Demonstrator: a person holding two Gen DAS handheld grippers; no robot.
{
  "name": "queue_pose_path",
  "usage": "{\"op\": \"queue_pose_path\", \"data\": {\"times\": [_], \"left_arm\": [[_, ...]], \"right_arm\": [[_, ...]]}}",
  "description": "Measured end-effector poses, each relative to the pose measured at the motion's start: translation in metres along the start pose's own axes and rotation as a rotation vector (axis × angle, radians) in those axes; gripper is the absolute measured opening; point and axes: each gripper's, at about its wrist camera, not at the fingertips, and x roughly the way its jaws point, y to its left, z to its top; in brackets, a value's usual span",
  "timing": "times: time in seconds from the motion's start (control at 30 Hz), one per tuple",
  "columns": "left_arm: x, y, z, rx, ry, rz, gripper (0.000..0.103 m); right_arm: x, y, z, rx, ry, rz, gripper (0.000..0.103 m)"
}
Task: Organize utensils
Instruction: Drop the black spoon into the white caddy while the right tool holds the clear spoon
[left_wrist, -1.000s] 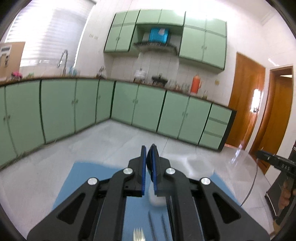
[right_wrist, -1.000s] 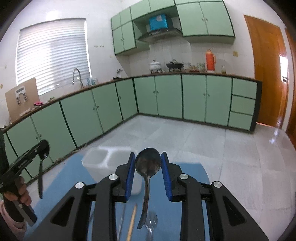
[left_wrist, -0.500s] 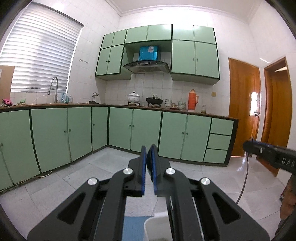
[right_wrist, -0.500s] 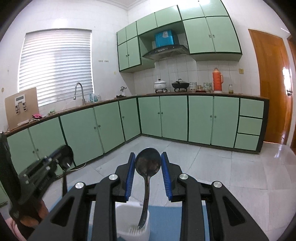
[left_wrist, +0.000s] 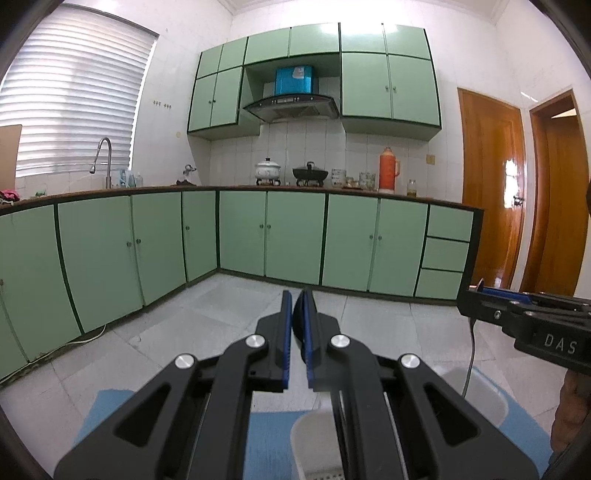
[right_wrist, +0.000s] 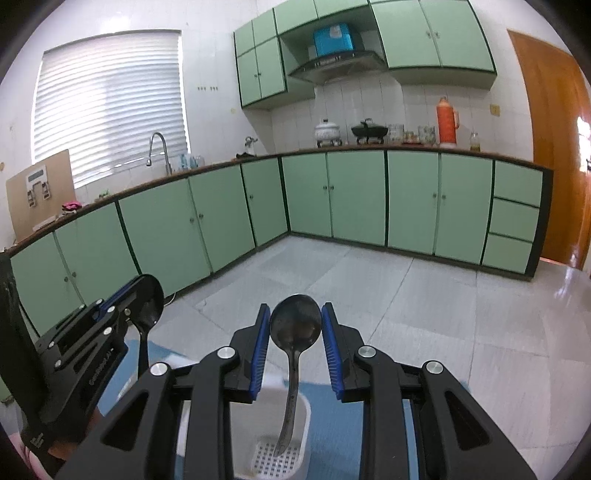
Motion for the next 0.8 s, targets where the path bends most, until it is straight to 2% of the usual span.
{"op": "queue_pose_path", "data": {"times": [0.2, 0.43, 0.5, 0.57, 0.73, 0.8], "left_arm": [[0.001, 0.007, -0.013, -0.006, 0.046, -0.006, 0.006], [-0.005, 0.015, -0.025, -0.005, 0.12, -0.015, 0.012], [-0.009, 0.019, -0.027, -0.014, 0.142, -0.017, 0.021], [-0.015, 0.022, -0.028, -0.027, 0.153, -0.017, 0.042], [-0.04, 0.028, -0.023, -0.036, 0.156, -0.007, 0.058], [-0.049, 0.031, -0.021, -0.044, 0.157, -0.001, 0.062]], "right_arm": [[0.003, -0.001, -0.015, 0.02, 0.042, 0.01, 0.028], [0.002, -0.001, -0.026, 0.028, 0.073, 0.031, 0.029], [-0.004, 0.002, -0.029, 0.02, 0.062, 0.026, 0.033], [-0.009, 0.005, -0.029, 0.014, 0.051, 0.03, 0.038], [-0.034, 0.005, -0.03, 0.006, 0.018, 0.019, 0.049], [-0.044, 0.003, -0.03, 0.012, 0.008, 0.017, 0.05]]}}
